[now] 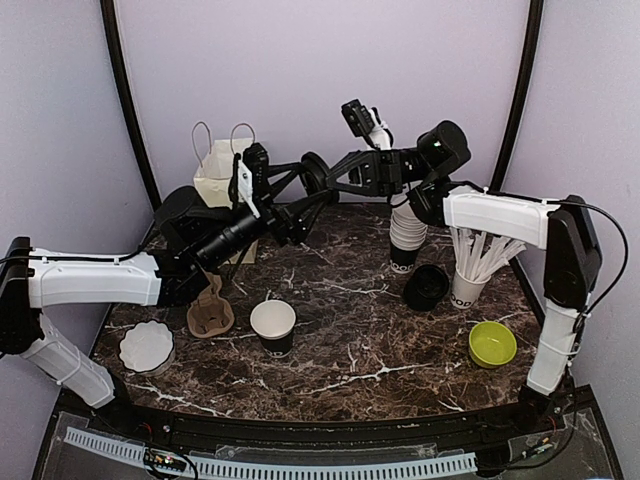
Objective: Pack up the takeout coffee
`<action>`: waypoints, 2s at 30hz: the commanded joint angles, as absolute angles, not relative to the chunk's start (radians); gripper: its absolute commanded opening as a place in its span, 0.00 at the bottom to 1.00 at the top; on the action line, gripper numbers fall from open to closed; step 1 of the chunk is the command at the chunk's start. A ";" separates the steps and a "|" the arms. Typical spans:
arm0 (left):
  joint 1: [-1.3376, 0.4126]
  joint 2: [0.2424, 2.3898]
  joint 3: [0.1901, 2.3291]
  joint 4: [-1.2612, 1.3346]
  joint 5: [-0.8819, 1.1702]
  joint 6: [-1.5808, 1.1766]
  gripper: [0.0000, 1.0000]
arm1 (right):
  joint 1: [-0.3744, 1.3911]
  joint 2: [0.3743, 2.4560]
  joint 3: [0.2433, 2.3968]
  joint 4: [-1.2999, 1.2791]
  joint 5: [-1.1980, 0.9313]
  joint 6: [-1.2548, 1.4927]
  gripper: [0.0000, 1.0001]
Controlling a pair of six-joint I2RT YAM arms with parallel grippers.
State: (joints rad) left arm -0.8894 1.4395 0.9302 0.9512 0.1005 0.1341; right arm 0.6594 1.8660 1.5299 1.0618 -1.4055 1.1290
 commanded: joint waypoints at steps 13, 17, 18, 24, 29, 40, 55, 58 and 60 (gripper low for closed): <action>-0.874 1.365 0.971 0.815 0.022 0.149 0.67 | 0.658 1.850 1.550 0.883 -1.393 0.982 0.90; -0.874 1.281 0.975 0.641 -0.063 0.140 0.67 | 0.640 1.854 1.576 0.671 -1.330 0.845 0.98; -0.873 1.266 0.992 0.539 -0.078 0.132 0.67 | 0.637 1.855 1.598 0.557 -1.302 0.761 0.98; -0.871 1.180 1.164 -0.089 -0.111 0.021 0.67 | 0.706 1.874 1.911 -0.480 -0.649 -0.125 0.98; -0.869 1.219 1.332 -0.544 -0.037 -0.048 0.66 | 0.703 1.852 1.910 -0.537 -0.494 -0.194 0.98; -0.872 1.367 1.449 -0.902 0.208 -0.064 0.63 | 0.671 1.757 1.743 -0.575 -0.463 -0.207 0.94; -0.890 1.513 1.476 -0.990 0.179 0.025 0.62 | 0.704 1.779 1.616 -0.626 -0.563 -0.103 0.65; -0.894 1.544 1.478 -0.988 0.149 0.049 0.62 | 0.704 1.786 1.621 -0.626 -0.553 -0.104 0.67; -0.896 1.569 1.483 -0.998 0.132 0.060 0.62 | 0.705 1.787 1.624 -0.628 -0.554 -0.106 0.67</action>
